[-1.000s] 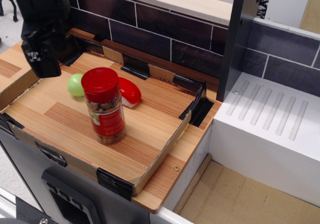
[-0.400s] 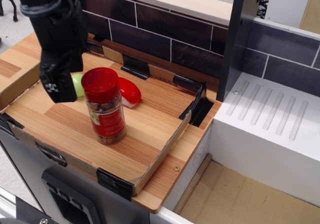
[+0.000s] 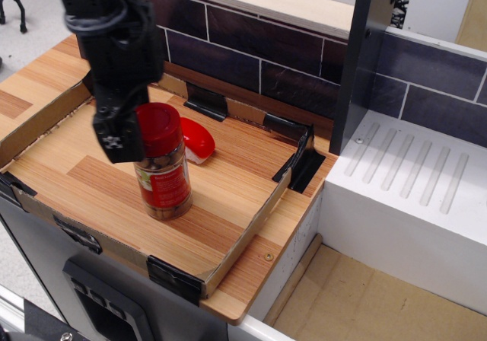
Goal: Topple basil bottle
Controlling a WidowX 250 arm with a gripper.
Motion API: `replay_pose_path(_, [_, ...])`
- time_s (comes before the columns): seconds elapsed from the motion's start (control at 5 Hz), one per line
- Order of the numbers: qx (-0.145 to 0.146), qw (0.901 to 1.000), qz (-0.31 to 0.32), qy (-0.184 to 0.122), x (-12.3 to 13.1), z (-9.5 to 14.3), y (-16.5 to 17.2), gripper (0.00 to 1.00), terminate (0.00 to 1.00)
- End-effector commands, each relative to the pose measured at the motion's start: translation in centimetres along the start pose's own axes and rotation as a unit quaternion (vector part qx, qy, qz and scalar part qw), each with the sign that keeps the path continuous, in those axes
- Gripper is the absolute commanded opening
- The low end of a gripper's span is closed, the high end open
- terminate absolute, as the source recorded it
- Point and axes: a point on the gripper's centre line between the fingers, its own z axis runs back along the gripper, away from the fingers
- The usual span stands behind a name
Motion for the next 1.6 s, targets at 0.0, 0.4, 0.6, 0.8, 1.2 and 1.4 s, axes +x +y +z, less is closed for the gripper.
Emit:
replay_pose_path(0.0, [0.016, 0.9996, 0.022, 0.012, 1.6, 0.4, 1.4, 1.0, 0.0])
replay_pose_path(0.4, [0.009, 0.9994, 0.029, 0.015, 1.7, 0.2, 1.4, 0.0, 0.0])
replay_pose_path(0.6, [0.004, 0.9995, 0.03, 0.01, 1.7, 0.4, 1.4, 0.0, 0.0])
replay_pose_path(0.8, [-0.03, 0.9977, 0.013, -0.06, 1.7, 1.3, 1.3, 0.0, 0.0])
replay_pose_path(1.2, [-0.056, 0.9886, -0.028, -0.137, 2.3, 1.5, 1.5, 0.0, 0.0])
replay_pose_path(1.4, [-0.074, 0.9852, -0.022, -0.154, 3.1, 0.2, 1.9, 0.0, 0.0])
